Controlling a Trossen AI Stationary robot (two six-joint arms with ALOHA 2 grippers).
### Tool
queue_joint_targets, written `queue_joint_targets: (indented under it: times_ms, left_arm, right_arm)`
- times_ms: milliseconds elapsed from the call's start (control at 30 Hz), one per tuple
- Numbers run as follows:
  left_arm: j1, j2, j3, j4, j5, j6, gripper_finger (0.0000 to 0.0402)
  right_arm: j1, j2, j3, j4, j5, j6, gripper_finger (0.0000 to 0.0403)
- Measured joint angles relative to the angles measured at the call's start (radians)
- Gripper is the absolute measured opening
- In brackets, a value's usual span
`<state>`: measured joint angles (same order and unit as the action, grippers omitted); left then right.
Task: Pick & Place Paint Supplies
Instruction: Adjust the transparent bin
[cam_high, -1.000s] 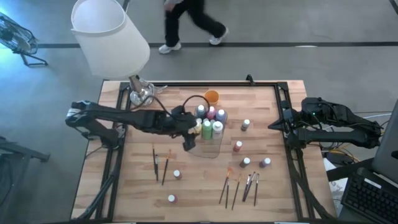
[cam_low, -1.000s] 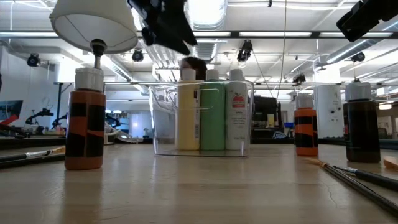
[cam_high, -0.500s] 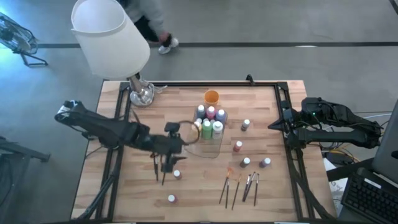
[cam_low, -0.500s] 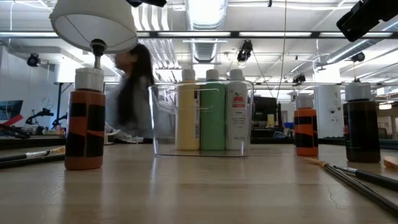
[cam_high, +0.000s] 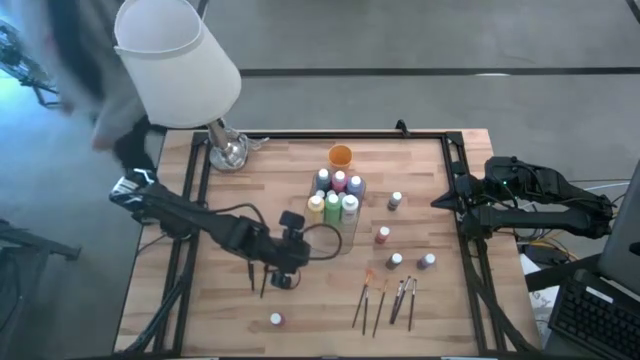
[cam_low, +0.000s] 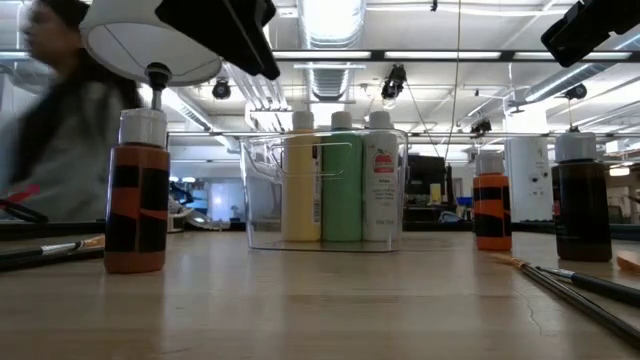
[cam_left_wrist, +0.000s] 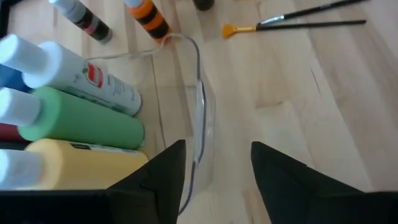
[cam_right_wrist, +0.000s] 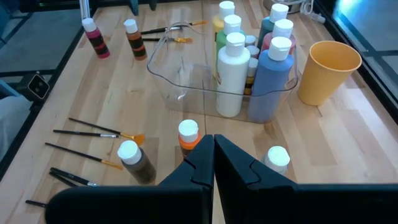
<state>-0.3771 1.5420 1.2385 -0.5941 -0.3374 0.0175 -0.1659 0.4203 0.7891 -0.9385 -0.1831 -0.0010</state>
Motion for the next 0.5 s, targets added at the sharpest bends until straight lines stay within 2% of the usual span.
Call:
queue_joint_targets:
  times_ms: [500]
  left_arm:
    - [0.038,0.018,0.0,-0.042,0.031,-0.046,0.0188]
  right_arm:
    - [0.0,0.0,0.0,0.0,0.0,0.0,0.0008]
